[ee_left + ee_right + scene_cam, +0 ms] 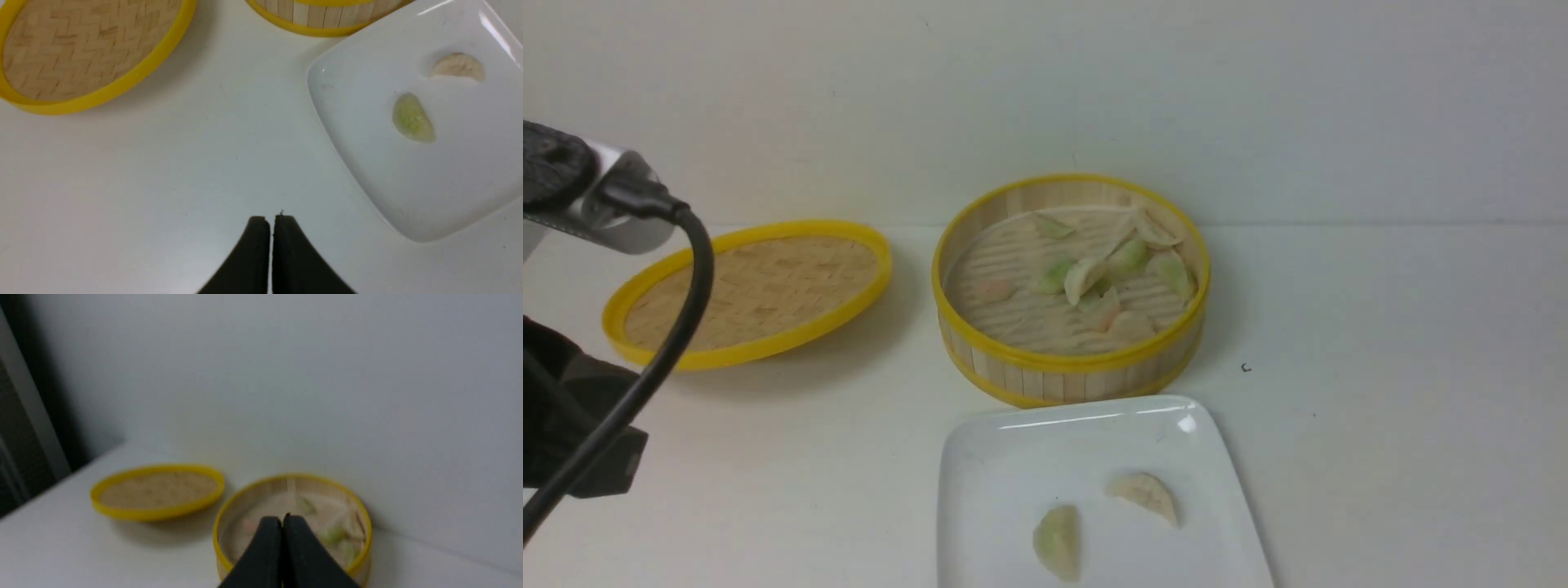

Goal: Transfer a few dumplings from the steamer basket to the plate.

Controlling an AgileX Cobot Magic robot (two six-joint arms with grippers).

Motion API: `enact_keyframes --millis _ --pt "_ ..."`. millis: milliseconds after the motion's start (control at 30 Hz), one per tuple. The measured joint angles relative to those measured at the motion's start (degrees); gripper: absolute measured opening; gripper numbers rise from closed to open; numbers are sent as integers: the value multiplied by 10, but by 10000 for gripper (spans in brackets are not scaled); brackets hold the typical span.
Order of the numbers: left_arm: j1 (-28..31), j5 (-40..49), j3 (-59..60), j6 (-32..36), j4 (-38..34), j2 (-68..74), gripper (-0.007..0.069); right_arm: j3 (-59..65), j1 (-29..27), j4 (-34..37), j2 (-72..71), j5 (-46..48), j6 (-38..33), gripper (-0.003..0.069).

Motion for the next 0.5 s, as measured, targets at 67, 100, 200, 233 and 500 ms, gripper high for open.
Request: enact_keyframes --millis 67,100,200,233,500 --pt "0 -13 0 0 -8 0 -6 80 0 -6 -111 -41 3 -13" --pt "0 -16 0 0 -9 0 -6 87 0 -7 -130 -44 4 -13" --pt "0 -37 0 0 -23 1 -6 180 0 -44 -236 -69 62 -13" --pt "0 -46 0 0 -25 1 -6 190 0 -56 -240 -69 81 -13" --pt "1 -113 59 -15 -36 -55 -6 220 0 -159 -240 -98 165 -13"
